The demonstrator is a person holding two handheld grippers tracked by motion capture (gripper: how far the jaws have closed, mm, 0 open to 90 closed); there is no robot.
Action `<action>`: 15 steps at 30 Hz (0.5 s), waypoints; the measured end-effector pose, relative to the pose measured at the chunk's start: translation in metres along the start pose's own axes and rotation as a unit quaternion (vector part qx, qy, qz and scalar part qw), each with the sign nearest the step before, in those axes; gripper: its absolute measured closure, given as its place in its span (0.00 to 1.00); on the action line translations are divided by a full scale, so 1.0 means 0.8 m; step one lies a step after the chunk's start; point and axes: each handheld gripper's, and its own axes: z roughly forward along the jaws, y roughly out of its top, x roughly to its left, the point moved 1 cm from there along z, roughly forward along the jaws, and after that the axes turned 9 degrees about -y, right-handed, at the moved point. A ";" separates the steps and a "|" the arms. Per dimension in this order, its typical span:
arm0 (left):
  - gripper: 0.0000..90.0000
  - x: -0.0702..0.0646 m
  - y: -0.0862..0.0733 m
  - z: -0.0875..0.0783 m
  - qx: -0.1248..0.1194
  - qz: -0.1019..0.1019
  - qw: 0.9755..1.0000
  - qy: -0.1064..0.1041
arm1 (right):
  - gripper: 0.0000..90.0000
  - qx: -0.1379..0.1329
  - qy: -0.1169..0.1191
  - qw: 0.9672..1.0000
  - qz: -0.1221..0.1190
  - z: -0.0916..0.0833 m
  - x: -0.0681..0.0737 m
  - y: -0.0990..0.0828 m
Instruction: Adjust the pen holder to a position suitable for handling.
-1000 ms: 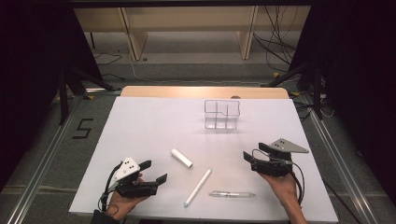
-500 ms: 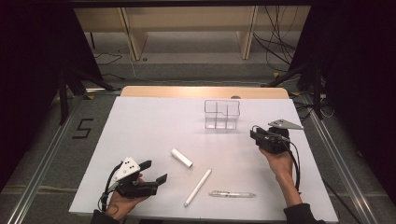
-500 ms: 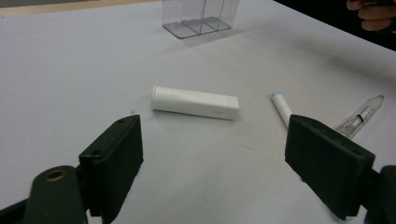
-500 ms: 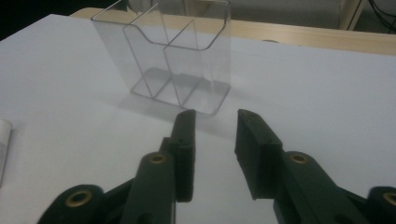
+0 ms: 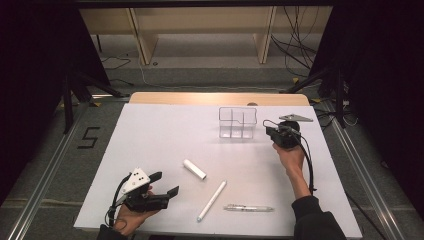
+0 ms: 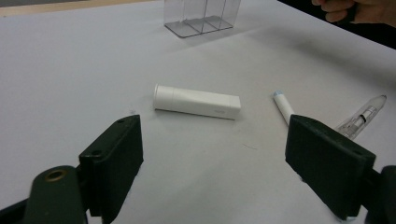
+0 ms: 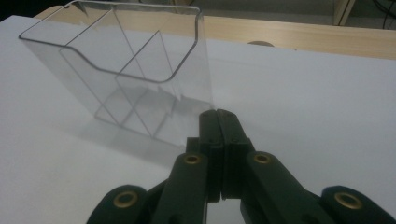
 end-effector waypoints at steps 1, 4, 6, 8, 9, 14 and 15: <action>0.21 0.000 0.000 0.000 0.001 0.001 1.000 0.000 | 1.00 0.002 0.001 1.000 0.002 0.005 -0.001 0.002; 0.21 -0.001 0.000 0.000 0.002 0.002 1.000 0.000 | 1.00 0.013 -0.003 1.000 0.000 0.018 0.000 0.008; 0.21 -0.001 0.000 0.000 0.003 0.003 1.000 0.000 | 1.00 0.017 -0.004 1.000 0.000 0.025 0.001 0.012; 0.21 0.000 0.000 0.000 0.003 0.004 1.000 0.002 | 1.00 0.020 0.000 1.000 0.003 0.030 0.002 0.014; 0.21 0.000 0.000 0.000 0.003 0.004 1.000 0.002 | 1.00 0.021 -0.002 1.000 0.001 0.032 0.004 0.015; 0.21 0.000 0.000 -0.001 0.001 0.001 1.000 0.003 | 1.00 0.025 -0.001 1.000 -0.001 0.041 0.010 0.017; 0.21 0.000 0.000 -0.001 0.001 0.001 1.000 0.003 | 1.00 0.025 -0.001 1.000 -0.002 0.043 0.011 0.017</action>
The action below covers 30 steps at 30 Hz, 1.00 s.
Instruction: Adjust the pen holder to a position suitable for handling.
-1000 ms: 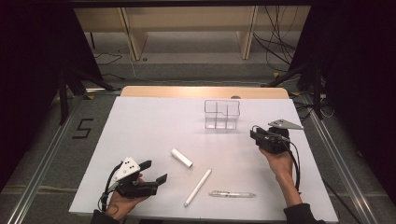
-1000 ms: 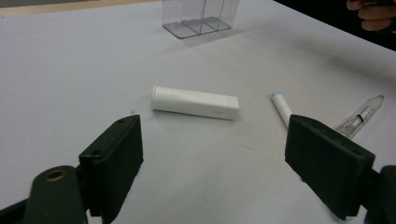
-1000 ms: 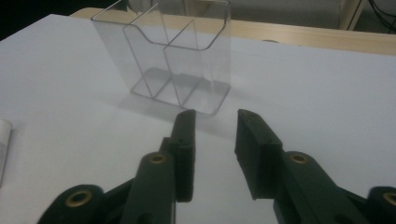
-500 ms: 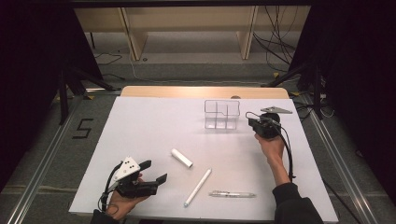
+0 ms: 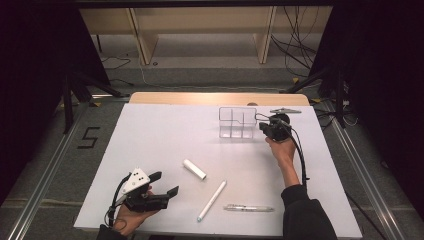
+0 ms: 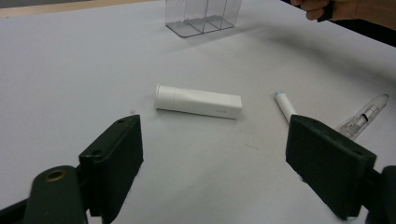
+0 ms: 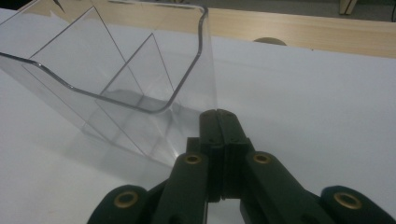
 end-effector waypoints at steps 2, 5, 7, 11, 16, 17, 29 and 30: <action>0.21 0.000 0.000 0.000 0.000 0.002 1.000 0.001 | 1.00 0.003 0.001 1.000 -0.002 0.004 0.002 0.001; 0.21 0.000 0.000 0.000 0.001 0.001 1.000 0.002 | 1.00 0.004 0.004 1.000 -0.003 0.010 0.005 0.002; 0.21 0.001 0.000 -0.001 -0.002 0.000 1.000 0.003 | 1.00 0.005 0.006 1.000 -0.005 0.013 0.007 0.005; 0.21 0.001 0.000 -0.001 -0.003 0.000 1.000 0.004 | 1.00 0.008 0.002 1.000 -0.003 0.016 0.006 0.008; 0.21 0.001 0.000 -0.001 -0.003 0.000 1.000 0.004 | 1.00 0.011 -0.002 1.000 -0.004 0.018 0.007 0.009; 0.21 0.001 0.000 -0.001 -0.003 -0.001 1.000 0.004 | 1.00 0.011 -0.003 1.000 -0.005 0.019 0.007 0.009; 0.21 0.001 0.000 -0.001 -0.009 -0.002 1.000 0.003 | 1.00 0.012 0.003 1.000 -0.017 0.026 0.031 0.012; 0.21 0.001 0.000 -0.001 -0.010 -0.002 1.000 0.002 | 1.00 0.013 0.004 1.000 -0.019 0.027 0.033 0.013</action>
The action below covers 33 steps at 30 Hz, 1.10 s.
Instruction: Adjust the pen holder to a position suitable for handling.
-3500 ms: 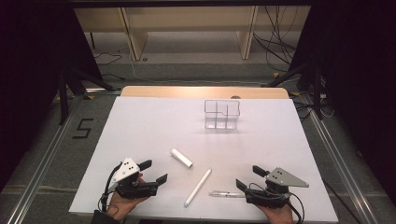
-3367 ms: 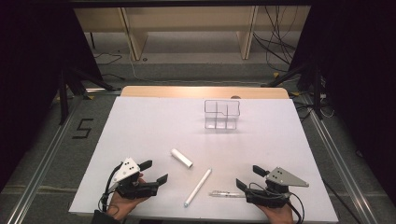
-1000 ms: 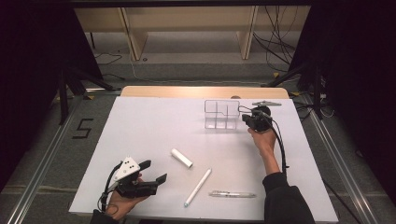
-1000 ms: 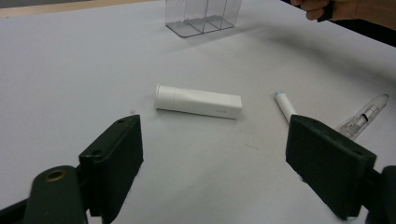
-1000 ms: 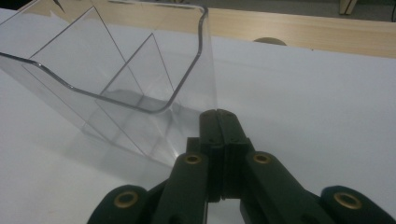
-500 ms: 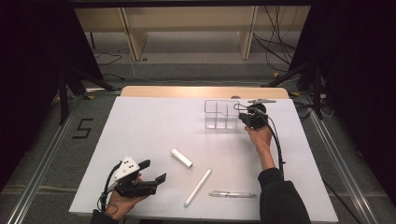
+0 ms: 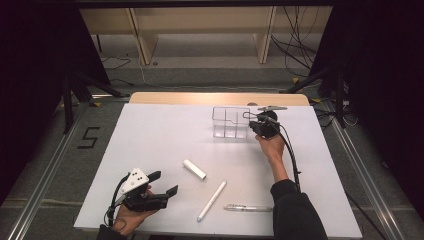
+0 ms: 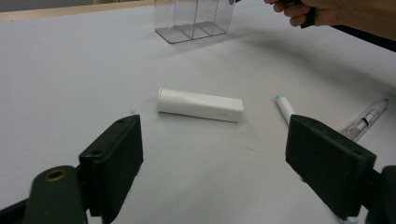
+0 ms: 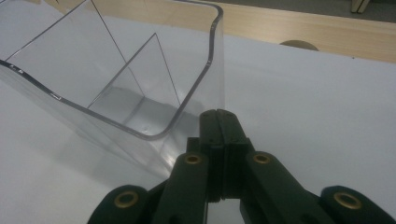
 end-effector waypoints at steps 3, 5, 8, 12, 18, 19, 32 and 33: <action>0.21 0.000 0.000 0.000 0.000 0.001 1.000 -0.001 | 1.00 -0.001 0.003 1.000 -0.002 0.002 0.007 0.002; 0.21 0.000 0.000 0.000 0.000 0.000 1.000 -0.001 | 1.00 -0.001 0.004 1.000 -0.006 0.003 0.010 0.003; 0.21 0.000 0.000 0.000 0.000 -0.001 1.000 -0.001 | 1.00 -0.003 0.004 1.000 -0.005 0.004 0.013 0.004; 0.21 0.000 0.000 0.000 0.000 0.000 1.000 -0.001 | 1.00 -0.001 0.005 1.000 -0.006 0.005 0.017 0.005; 0.21 0.000 0.000 0.000 0.001 0.000 1.000 -0.001 | 1.00 -0.001 0.008 1.000 -0.011 0.007 0.026 0.009; 0.21 0.000 0.000 0.000 0.001 0.000 1.000 -0.001 | 1.00 -0.001 0.008 1.000 -0.013 0.008 0.028 0.010; 0.21 0.000 0.000 0.000 0.001 0.000 1.000 -0.001 | 1.00 -0.003 0.015 1.000 -0.020 0.012 0.047 0.015; 0.21 0.000 0.000 0.000 0.001 0.000 1.000 0.000 | 1.00 -0.003 0.017 1.000 -0.021 0.012 0.047 0.015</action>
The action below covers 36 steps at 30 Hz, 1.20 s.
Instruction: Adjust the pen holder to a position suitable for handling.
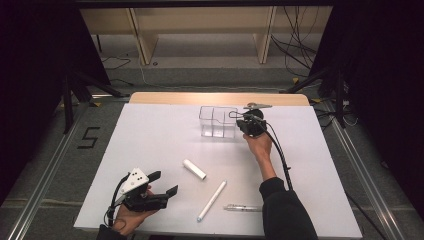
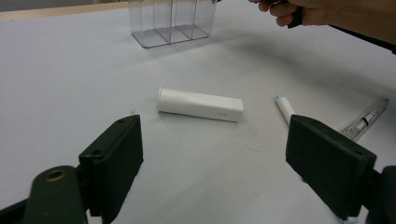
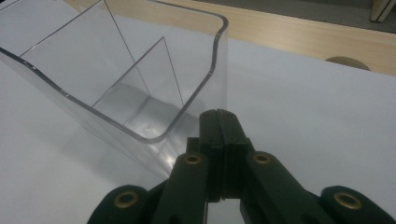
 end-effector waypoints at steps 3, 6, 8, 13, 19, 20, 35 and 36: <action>0.21 0.001 0.000 -0.001 0.000 0.000 1.000 0.000 | 0.99 0.000 -0.004 1.000 -0.003 -0.003 -0.001 0.000; 0.21 0.001 0.000 -0.001 -0.001 0.000 1.000 0.001 | 0.94 -0.001 -0.004 1.000 -0.010 -0.013 -0.008 -0.001; 0.21 0.001 0.000 -0.001 0.000 0.000 1.000 0.000 | 0.90 -0.004 -0.004 1.000 -0.007 -0.022 -0.014 -0.003; 0.20 0.000 -0.001 0.000 0.002 0.001 1.000 0.001 | 0.76 -0.018 0.014 1.000 -0.008 -0.051 -0.026 -0.009; 0.20 0.000 -0.001 0.000 0.002 0.000 1.000 0.002 | 0.60 -0.025 0.065 0.997 -0.038 -0.091 -0.025 -0.022; 0.20 0.001 -0.001 0.000 0.002 0.000 1.000 0.002 | 0.58 -0.028 0.072 0.996 -0.043 -0.097 -0.024 -0.024; 0.20 0.002 -0.001 0.000 0.002 0.000 1.000 0.004 | 0.36 -0.056 0.136 0.987 -0.062 -0.165 -0.013 -0.063; 0.20 0.002 -0.002 0.000 0.002 0.000 1.000 0.004 | 0.36 -0.057 0.139 0.987 -0.064 -0.170 -0.011 -0.066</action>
